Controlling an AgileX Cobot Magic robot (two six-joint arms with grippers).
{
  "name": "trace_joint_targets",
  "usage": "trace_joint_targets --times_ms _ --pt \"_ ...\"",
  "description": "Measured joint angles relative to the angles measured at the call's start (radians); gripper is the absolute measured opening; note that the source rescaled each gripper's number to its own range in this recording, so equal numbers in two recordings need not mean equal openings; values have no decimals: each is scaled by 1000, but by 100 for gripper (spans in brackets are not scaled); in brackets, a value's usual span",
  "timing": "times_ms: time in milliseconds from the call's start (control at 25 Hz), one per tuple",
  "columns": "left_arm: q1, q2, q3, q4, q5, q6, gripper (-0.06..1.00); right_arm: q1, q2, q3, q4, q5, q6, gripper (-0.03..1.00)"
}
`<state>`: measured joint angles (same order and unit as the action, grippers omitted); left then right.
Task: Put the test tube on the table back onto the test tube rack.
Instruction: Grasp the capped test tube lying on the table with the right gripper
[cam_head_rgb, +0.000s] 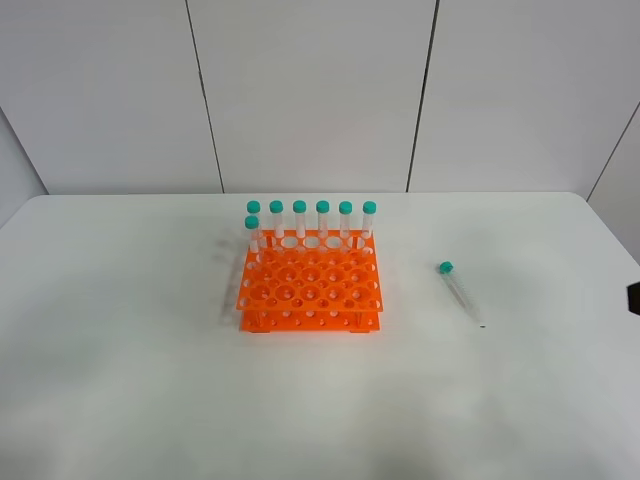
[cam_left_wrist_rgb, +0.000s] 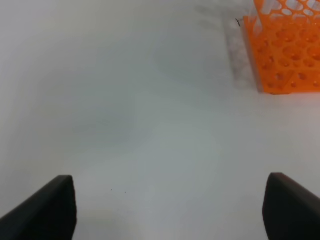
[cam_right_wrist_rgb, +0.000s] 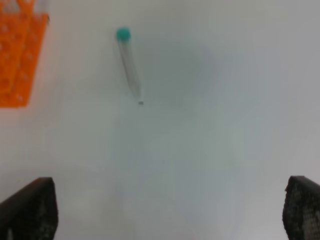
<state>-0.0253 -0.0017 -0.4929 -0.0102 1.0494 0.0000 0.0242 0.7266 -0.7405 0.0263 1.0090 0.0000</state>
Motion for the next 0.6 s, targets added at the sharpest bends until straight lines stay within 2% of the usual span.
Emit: trace_joint_targets --times_ms 360,600 --pt "0 0 0 0 0 0 91 0 738 -312 0 -3 -37 100" --pt "0 0 0 0 0 0 91 23 1050 -545 0 -8 -87 100"
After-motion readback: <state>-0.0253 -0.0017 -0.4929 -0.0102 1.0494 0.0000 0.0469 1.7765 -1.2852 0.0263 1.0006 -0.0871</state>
